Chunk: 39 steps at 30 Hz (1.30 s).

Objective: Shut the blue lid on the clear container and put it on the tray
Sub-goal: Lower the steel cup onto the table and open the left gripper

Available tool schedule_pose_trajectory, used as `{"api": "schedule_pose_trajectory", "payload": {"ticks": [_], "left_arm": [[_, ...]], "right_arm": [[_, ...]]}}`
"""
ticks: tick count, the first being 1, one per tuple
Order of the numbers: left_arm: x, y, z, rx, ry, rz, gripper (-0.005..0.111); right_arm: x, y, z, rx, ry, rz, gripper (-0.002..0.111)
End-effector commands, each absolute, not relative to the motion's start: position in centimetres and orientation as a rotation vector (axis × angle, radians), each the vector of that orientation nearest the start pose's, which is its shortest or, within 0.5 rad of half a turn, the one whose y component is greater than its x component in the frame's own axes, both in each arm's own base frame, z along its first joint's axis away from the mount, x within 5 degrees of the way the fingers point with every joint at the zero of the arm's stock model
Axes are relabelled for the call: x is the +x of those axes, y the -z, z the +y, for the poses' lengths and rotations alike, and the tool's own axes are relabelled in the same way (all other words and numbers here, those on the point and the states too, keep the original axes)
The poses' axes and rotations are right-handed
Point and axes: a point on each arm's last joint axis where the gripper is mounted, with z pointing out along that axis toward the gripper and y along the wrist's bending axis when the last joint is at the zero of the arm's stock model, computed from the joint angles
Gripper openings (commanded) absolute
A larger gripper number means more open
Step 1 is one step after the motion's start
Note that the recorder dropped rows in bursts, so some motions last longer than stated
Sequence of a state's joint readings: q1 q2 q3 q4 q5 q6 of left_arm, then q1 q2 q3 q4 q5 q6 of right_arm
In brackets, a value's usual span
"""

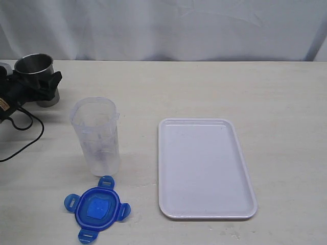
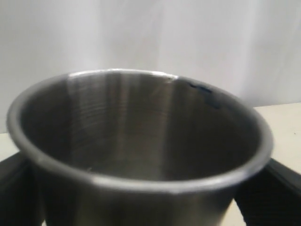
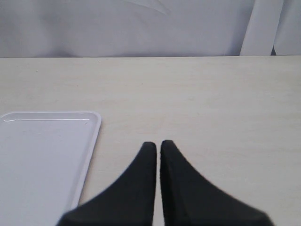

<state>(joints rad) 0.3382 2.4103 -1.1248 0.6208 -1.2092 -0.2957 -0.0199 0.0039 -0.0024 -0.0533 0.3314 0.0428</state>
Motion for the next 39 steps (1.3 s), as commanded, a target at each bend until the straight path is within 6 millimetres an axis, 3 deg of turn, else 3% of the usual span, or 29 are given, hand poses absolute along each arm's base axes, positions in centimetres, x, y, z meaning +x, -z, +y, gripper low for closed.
{"api": "schedule_pose_trajectory", "payload": {"ticks": [1,8,17,31,39], "left_arm": [[41.6,-5.4,9.7,0.141,0.260,1.633,0.085],[41.0,-5.4,11.2,0.107,0.274,1.638,0.085],[40.3,-5.0,9.9,0.364,0.336,1.646,0.085],[40.3,-5.1,10.4,0.326,0.319,1.644,0.085],[40.4,-5.1,10.5,0.275,0.340,1.649,0.105]], "right_arm": [[5.4,-18.4,-0.3,0.014,0.046,1.803,0.004],[5.4,-18.4,-0.3,0.014,0.046,1.803,0.004],[5.4,-18.4,-0.3,0.014,0.046,1.803,0.004],[5.4,-18.4,-0.3,0.014,0.046,1.803,0.004],[5.4,-18.4,-0.3,0.014,0.046,1.803,0.004]]}}
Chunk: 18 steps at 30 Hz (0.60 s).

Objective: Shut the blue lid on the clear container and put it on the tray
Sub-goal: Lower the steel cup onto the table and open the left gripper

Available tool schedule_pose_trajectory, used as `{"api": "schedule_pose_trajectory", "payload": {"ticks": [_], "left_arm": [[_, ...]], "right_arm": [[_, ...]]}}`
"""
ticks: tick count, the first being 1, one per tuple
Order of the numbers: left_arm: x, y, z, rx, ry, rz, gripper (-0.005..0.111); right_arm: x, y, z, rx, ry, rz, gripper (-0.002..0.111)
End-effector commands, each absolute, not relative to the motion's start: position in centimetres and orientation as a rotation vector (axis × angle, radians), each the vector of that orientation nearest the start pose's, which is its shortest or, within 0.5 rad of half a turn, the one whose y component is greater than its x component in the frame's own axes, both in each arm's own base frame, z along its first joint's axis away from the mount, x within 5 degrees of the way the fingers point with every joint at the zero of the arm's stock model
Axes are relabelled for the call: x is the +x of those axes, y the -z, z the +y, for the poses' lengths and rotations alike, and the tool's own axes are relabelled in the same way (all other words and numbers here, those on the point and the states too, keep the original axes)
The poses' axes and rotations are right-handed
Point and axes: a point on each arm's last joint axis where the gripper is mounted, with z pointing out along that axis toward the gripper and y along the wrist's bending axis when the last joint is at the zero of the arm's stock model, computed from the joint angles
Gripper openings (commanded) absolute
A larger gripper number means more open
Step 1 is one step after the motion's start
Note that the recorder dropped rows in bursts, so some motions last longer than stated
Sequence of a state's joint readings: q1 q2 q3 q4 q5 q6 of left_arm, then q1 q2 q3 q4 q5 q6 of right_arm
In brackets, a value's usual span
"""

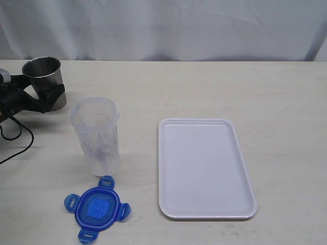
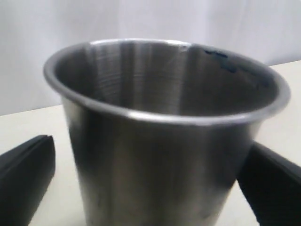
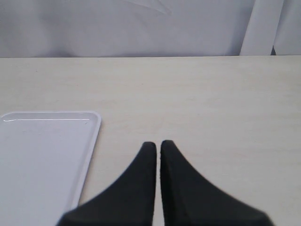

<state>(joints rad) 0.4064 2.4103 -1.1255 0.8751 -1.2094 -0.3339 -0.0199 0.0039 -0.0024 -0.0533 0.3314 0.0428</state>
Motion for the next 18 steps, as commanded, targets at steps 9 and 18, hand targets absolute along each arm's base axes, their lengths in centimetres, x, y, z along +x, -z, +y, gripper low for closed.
{"api": "schedule_pose_trajectory", "payload": {"ticks": [9,18], "left_arm": [[39.5,-4.9,11.3,0.334,0.391,1.677,0.105],[37.6,-6.1,14.1,0.372,0.458,1.719,0.105]], "right_arm": [[5.4,-18.4,-0.3,0.014,0.046,1.803,0.004],[5.4,-18.4,-0.3,0.014,0.046,1.803,0.004]]}}
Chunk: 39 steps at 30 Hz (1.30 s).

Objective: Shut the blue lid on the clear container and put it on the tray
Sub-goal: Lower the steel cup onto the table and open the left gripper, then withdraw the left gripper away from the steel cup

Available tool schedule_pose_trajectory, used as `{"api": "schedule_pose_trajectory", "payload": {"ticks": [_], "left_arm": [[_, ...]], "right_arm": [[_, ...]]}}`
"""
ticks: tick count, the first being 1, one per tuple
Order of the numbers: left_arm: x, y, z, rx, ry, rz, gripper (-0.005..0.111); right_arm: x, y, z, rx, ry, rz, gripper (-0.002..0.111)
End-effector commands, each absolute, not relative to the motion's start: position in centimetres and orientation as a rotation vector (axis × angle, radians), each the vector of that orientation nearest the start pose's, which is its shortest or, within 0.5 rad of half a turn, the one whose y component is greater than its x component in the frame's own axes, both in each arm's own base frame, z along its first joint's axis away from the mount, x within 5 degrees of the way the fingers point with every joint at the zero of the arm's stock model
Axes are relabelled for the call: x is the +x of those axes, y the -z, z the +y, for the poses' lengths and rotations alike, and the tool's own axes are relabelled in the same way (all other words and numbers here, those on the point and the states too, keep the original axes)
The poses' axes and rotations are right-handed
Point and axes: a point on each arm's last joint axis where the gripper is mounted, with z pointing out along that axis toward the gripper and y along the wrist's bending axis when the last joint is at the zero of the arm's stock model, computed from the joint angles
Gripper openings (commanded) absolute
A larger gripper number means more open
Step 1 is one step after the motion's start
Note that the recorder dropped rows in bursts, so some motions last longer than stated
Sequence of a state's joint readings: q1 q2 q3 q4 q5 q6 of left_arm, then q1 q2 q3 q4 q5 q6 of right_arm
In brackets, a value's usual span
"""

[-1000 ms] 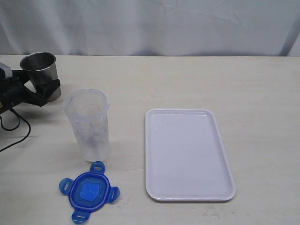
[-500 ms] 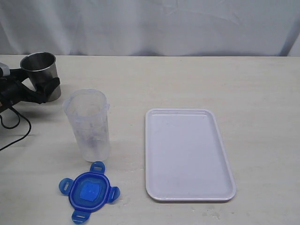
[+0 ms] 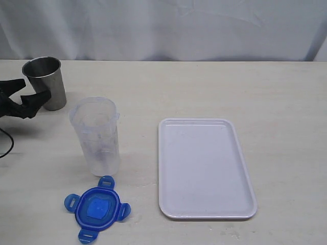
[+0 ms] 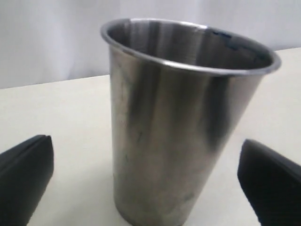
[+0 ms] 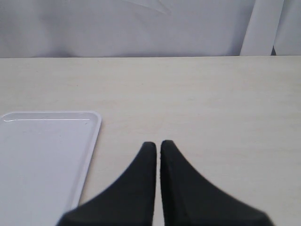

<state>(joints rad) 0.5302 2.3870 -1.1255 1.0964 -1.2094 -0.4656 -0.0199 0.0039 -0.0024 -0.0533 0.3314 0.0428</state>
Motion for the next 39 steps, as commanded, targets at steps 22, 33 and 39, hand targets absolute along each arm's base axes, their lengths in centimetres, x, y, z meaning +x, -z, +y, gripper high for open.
{"api": "schedule_pose_trajectory", "payload": {"ticks": [22,33,39], "left_arm": [[31.1,-12.6,9.9,0.228,0.851,1.901,0.105],[27.6,-25.5,7.2,-0.343,0.998,1.479,0.105],[26.0,-28.7,5.2,-0.271,1.075,1.447,0.105]], "right_arm": [[5.4,-18.4,-0.3,0.014,0.046,1.803,0.004],[5.4,-18.4,-0.3,0.014,0.046,1.803,0.004],[5.4,-18.4,-0.3,0.014,0.046,1.803,0.004]]}}
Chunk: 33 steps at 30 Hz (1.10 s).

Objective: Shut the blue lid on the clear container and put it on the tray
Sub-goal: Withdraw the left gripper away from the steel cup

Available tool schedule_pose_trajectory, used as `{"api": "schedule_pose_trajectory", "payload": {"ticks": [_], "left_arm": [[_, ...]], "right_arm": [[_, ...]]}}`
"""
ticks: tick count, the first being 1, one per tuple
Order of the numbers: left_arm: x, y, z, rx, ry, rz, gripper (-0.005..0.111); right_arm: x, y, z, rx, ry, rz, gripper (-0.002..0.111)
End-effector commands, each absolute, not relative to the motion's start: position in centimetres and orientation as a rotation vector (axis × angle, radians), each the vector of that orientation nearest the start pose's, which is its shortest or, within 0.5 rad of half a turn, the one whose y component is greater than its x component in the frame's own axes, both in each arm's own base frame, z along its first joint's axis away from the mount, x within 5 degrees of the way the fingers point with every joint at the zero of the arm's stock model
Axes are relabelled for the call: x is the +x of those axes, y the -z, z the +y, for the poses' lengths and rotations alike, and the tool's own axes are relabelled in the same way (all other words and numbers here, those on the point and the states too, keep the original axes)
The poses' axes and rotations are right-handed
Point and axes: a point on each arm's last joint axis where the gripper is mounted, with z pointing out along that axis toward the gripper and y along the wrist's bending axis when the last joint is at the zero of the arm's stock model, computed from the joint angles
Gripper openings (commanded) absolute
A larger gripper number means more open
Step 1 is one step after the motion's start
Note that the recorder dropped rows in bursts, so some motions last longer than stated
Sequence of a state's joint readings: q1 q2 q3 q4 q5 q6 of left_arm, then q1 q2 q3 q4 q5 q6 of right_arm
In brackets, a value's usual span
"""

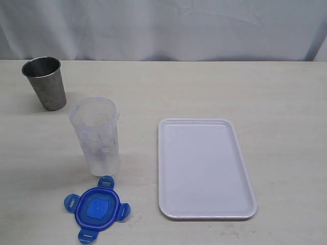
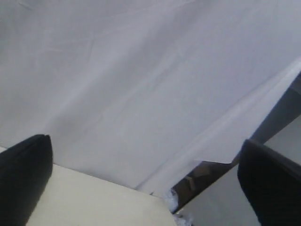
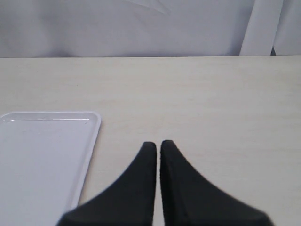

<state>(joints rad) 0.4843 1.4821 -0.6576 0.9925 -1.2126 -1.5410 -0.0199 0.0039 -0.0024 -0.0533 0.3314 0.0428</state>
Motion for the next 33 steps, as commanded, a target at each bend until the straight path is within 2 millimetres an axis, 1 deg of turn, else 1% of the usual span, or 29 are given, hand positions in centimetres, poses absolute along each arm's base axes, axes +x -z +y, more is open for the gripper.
{"api": "schedule_pose_trajectory", "payload": {"ticks": [1,4,6,9,11,12,14,16,18,20,23,25,27,29,31,33], "left_arm": [[25.8,-29.2,5.1,-0.254,1.068,1.435,0.105],[24.8,-31.8,4.3,-0.105,1.012,1.421,0.105],[24.3,-34.0,3.8,-0.037,0.979,1.464,0.105],[23.6,-37.0,3.6,0.032,0.773,1.581,0.105],[23.0,-39.1,3.4,0.106,0.647,1.597,0.105],[22.8,-40.1,3.2,0.095,0.601,1.609,0.105],[22.9,-41.5,3.5,0.021,0.505,1.651,0.105],[22.9,-42.8,3.9,-0.036,0.416,1.634,0.105],[22.8,-43.6,4.3,-0.069,0.365,1.600,0.105],[22.7,-43.8,4.7,-0.103,0.324,1.582,0.105],[22.7,-44.0,5.4,-0.039,0.125,1.555,0.105],[22.7,-44.2,6.5,-0.059,-0.036,1.530,0.105],[22.5,-44.5,8.0,-0.126,-0.237,1.497,0.105],[21.8,-44.9,9.7,-0.223,-0.451,1.460,0.105],[20.6,-45.2,11.5,-0.351,-0.713,1.419,0.105],[19.7,-45.2,13.0,-0.501,-0.867,1.377,0.105]], "right_arm": [[5.4,-18.4,-0.3,0.014,0.046,1.803,0.004],[5.4,-18.4,-0.3,0.014,0.046,1.803,0.004],[5.4,-18.4,-0.3,0.014,0.046,1.803,0.004],[5.4,-18.4,-0.3,0.014,0.046,1.803,0.004],[5.4,-18.4,-0.3,0.014,0.046,1.803,0.004],[5.4,-18.4,-0.3,0.014,0.046,1.803,0.004],[5.4,-18.4,-0.3,0.014,0.046,1.803,0.004],[5.4,-18.4,-0.3,0.014,0.046,1.803,0.004],[5.4,-18.4,-0.3,0.014,0.046,1.803,0.004],[5.4,-18.4,-0.3,0.014,0.046,1.803,0.004],[5.4,-18.4,-0.3,0.014,0.046,1.803,0.004],[5.4,-18.4,-0.3,0.014,0.046,1.803,0.004],[5.4,-18.4,-0.3,0.014,0.046,1.803,0.004],[5.4,-18.4,-0.3,0.014,0.046,1.803,0.004],[5.4,-18.4,-0.3,0.014,0.046,1.803,0.004],[5.4,-18.4,-0.3,0.014,0.046,1.803,0.004]]}}
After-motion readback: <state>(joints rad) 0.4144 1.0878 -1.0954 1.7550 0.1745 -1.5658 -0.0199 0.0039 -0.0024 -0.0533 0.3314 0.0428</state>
